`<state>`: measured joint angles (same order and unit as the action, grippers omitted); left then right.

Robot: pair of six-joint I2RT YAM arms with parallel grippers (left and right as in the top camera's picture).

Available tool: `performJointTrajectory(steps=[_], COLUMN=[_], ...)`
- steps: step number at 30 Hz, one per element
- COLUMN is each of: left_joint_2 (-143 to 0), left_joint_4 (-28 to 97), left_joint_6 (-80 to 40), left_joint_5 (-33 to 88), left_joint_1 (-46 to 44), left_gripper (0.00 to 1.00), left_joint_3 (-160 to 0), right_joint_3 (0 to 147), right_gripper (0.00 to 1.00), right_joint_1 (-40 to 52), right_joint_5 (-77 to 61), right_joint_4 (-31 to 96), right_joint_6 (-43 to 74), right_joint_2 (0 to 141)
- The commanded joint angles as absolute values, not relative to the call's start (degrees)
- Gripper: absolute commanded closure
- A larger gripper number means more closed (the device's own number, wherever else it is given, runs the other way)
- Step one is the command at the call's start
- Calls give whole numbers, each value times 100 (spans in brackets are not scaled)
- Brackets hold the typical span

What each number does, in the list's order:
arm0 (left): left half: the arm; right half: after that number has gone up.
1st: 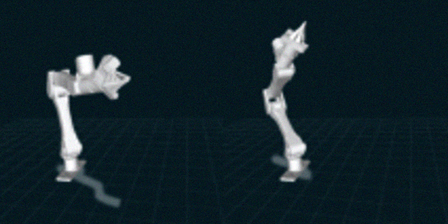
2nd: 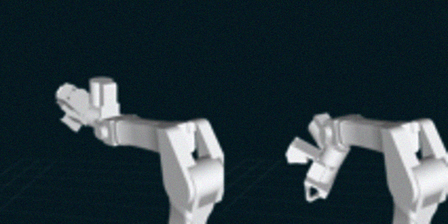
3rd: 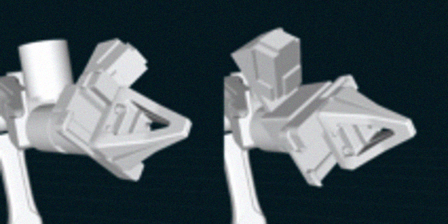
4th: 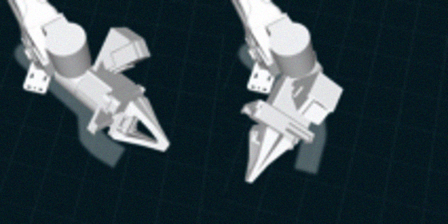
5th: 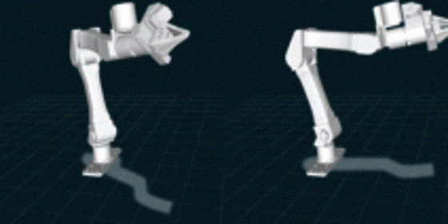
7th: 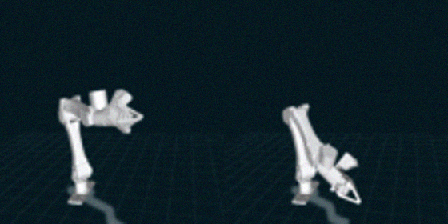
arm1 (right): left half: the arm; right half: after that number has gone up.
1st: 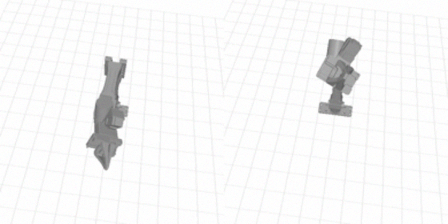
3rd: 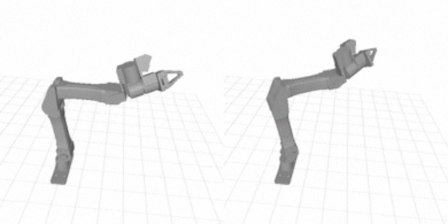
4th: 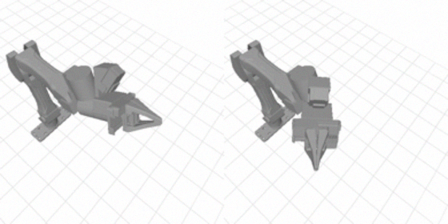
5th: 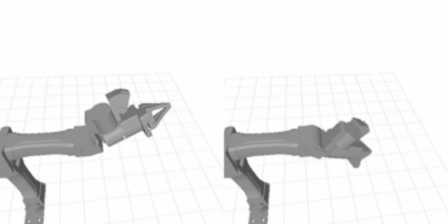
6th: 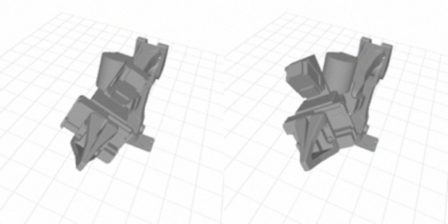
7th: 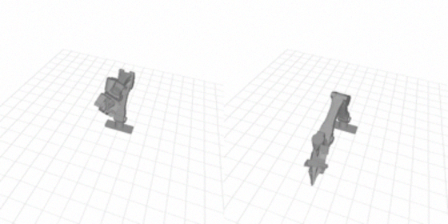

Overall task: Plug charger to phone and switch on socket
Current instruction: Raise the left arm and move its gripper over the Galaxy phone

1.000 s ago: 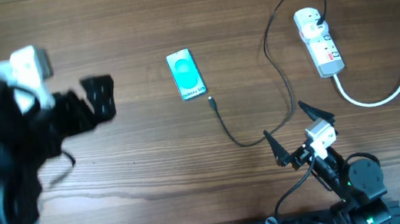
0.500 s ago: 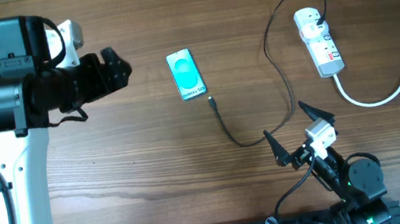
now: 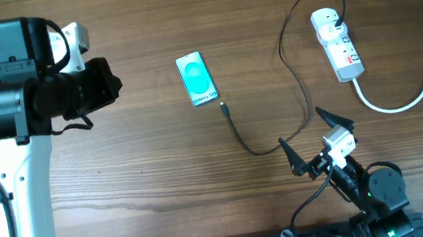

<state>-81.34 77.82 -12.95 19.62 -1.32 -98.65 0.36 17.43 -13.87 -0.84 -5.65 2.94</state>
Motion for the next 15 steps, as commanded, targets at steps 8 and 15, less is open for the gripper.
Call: performJointTrajectory(steps=[8, 15], left_joint_2=[-8499, -9072], left_joint_4=[7824, 7712], left_joint_6=[-1590, -1597], left_joint_5=[1511, 1481], left_joint_1=[-154, -672], left_gripper=[96, 90], left_joint_3=[-9703, -9651], right_joint_3=[30, 30], right_gripper=[0, 0], right_joint_1=[1756, 1756], right_joint_5=[-1334, -1332], right_joint_4=[-106, -106], right_joint_6=[-602, -604], right_joint_2=[292, 292])
